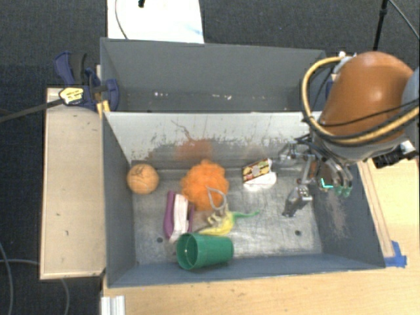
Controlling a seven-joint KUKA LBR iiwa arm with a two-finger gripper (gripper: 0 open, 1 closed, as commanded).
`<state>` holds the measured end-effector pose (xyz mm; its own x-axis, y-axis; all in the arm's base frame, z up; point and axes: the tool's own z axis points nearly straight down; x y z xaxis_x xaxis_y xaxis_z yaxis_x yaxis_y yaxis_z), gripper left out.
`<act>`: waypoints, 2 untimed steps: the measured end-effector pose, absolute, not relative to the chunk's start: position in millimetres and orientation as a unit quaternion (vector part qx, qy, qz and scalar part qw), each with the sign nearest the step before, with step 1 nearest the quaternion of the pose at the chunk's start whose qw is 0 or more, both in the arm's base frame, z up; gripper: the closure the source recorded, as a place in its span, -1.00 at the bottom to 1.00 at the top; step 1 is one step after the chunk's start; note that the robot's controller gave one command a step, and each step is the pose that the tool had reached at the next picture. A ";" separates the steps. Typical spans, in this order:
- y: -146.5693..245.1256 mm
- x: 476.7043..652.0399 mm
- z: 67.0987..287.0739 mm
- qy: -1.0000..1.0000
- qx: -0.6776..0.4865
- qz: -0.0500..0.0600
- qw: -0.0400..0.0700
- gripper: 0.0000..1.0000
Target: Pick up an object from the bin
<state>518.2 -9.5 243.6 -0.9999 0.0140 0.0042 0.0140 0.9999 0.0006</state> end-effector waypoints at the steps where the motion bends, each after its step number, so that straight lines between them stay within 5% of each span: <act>1: -9.6 519.7 247.1 -1.000 -0.007 0.000 -0.002 -1.00; 2: 14.5 521.0 191.4 -0.999 0.037 0.000 -0.004 -1.00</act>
Offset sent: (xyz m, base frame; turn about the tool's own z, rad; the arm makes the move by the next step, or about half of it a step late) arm 0.0018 0.0761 -0.1736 -0.2609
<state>521.0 14.5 191.4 -0.9972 -0.0748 -0.0077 -0.0748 0.9972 -0.0004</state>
